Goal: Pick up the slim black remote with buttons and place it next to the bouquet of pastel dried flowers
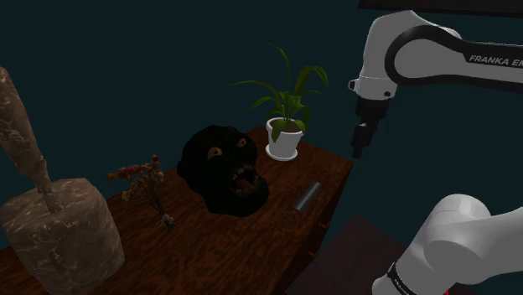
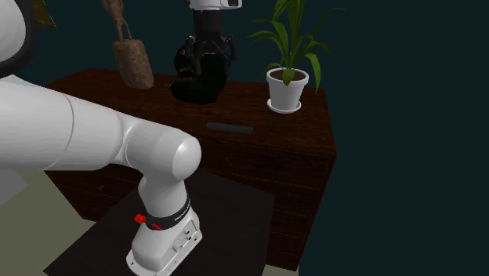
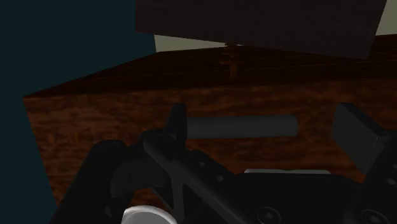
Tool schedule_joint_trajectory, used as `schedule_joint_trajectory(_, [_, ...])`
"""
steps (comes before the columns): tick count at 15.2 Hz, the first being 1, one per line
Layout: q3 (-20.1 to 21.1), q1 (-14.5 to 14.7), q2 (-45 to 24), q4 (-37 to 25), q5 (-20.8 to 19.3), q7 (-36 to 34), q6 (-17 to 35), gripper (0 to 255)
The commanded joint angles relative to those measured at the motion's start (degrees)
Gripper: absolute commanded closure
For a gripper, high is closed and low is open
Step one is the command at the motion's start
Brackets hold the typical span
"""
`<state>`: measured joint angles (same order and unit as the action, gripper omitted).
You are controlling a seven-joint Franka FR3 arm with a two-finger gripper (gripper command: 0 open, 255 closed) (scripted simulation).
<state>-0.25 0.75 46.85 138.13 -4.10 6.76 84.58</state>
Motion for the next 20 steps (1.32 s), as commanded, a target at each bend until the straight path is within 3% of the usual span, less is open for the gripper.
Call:
schedule_joint_trajectory(1, [0.0,0.0,0.0,0.0,0.0,0.0,0.0,0])
schedule_joint_trajectory(10, [6.11,-9.71,-9.63,9.0,12.59,-34.02,17.77,0])
schedule_joint_trajectory(20, [10.84,-17.46,-25.14,15.62,25.67,-65.23,43.62,0])
